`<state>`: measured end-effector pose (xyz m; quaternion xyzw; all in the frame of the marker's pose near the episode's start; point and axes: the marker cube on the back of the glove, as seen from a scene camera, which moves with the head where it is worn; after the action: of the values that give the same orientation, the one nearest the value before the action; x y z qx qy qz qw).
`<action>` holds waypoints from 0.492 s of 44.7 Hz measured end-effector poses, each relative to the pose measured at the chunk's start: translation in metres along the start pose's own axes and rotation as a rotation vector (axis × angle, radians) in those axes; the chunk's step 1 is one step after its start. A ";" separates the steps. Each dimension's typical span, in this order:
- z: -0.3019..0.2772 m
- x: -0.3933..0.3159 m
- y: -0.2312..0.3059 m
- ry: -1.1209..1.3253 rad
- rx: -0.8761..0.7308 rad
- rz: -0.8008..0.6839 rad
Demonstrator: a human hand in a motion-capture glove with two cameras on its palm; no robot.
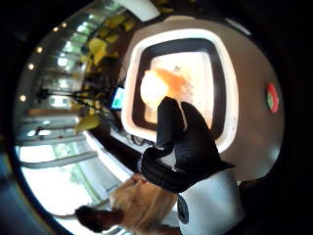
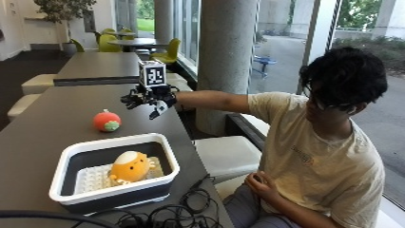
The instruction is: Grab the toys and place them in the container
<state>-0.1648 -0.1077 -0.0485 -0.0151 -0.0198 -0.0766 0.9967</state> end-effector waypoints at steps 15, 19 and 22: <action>0.032 0.125 0.071 0.042 0.047 0.159; 0.045 0.155 0.091 0.043 0.033 0.235; 0.056 0.174 0.107 0.049 0.017 0.296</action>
<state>0.0212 -0.0261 0.0118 -0.0078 0.0062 0.0712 0.9974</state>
